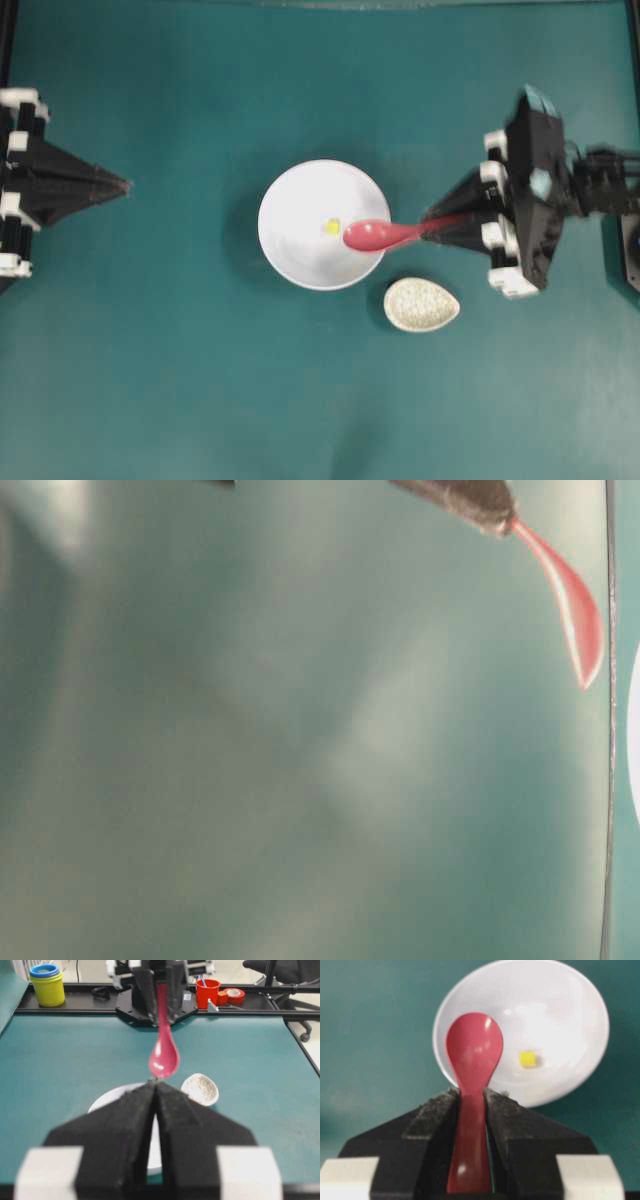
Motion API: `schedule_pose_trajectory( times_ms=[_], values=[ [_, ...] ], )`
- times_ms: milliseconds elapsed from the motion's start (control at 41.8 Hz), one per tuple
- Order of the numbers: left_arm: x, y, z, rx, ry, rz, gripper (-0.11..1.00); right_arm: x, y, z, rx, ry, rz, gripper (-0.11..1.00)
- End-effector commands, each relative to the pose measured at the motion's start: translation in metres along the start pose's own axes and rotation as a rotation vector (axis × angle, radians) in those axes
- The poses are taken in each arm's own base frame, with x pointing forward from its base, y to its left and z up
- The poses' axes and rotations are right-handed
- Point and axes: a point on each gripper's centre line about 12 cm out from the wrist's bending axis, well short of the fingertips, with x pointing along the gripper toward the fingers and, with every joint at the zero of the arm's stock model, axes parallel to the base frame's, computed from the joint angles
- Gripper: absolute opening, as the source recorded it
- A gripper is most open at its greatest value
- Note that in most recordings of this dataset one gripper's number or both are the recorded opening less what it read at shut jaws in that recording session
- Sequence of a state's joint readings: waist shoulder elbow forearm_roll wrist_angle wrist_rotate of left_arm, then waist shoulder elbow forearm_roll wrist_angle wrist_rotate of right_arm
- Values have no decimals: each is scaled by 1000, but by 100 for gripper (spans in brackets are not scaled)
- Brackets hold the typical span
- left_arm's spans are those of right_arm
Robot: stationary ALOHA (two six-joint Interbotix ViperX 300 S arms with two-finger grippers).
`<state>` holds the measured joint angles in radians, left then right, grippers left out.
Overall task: Scoop the yellow hexagonal prism block from the bowl with a spoon using the right arm.
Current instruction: 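Lift the pink spoon with the right gripper and carry it over the bowl, then lower the spoon into the bowl and push it toward the yellow block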
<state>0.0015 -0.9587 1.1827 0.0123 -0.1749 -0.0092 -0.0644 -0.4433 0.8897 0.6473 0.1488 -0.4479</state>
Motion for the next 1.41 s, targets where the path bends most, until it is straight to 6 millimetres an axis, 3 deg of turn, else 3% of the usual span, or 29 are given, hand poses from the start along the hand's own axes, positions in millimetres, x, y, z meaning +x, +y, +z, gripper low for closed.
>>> schedule_pose_trajectory(
  times_ms=[0, 383, 670, 1100, 1387],
  values=[
    [2, 0, 5, 2, -8, 0, 0, -3, -7, 22, 8, 19, 7, 22],
    [2, 0, 5, 11, -8, 0, 0, 9, -23, 49, 26, 240, 43, 22],
    [2, 0, 5, 17, -8, -2, 0, 20, -31, 67, 30, 407, -24, 22],
    [2, 0, 5, 20, -8, -2, 0, 42, -26, 78, 58, 584, -29, 23],
    [2, 0, 6, 20, -15, 0, 0, 52, -19, 72, 69, 652, -35, 22]
  ],
)
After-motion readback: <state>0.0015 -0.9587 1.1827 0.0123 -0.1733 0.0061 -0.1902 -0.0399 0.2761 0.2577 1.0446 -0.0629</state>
